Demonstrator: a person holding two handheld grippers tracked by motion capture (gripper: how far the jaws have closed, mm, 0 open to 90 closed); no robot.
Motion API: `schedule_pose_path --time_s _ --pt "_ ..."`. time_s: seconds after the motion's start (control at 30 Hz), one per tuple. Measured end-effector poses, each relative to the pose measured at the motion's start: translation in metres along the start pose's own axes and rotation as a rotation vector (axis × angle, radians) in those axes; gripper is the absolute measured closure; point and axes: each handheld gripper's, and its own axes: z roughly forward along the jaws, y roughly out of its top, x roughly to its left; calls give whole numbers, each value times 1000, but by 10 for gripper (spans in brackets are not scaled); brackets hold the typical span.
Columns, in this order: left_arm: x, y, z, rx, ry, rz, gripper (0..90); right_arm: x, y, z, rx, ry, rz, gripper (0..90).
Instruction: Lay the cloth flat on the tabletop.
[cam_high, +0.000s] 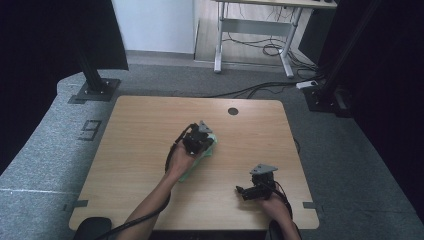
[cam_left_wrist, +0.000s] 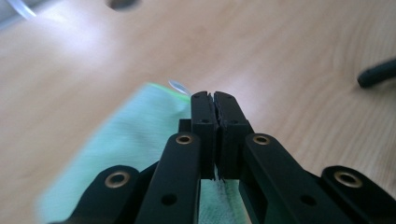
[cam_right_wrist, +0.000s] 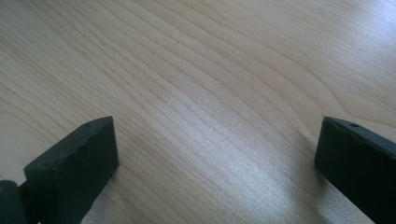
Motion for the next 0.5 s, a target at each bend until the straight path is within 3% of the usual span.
schedule_pose_path --time_s 0.03,0.27,0.3,0.33,0.5 --pt "0 0 0 0 0 0 874 0 0 0 0 0 0 0" --pt "44 -5 -39 -29 108 -50 873 0 0 0 0 0 1 0" --pt "56 -11 -47 -27 141 -66 872 0 0 0 -1 -1 0 0" --pt "56 -11 -47 -27 141 -66 871 0 0 0 -1 -1 0 0" --pt "86 -37 -58 -22 204 -142 870 0 0 0 -1 -1 0 0"
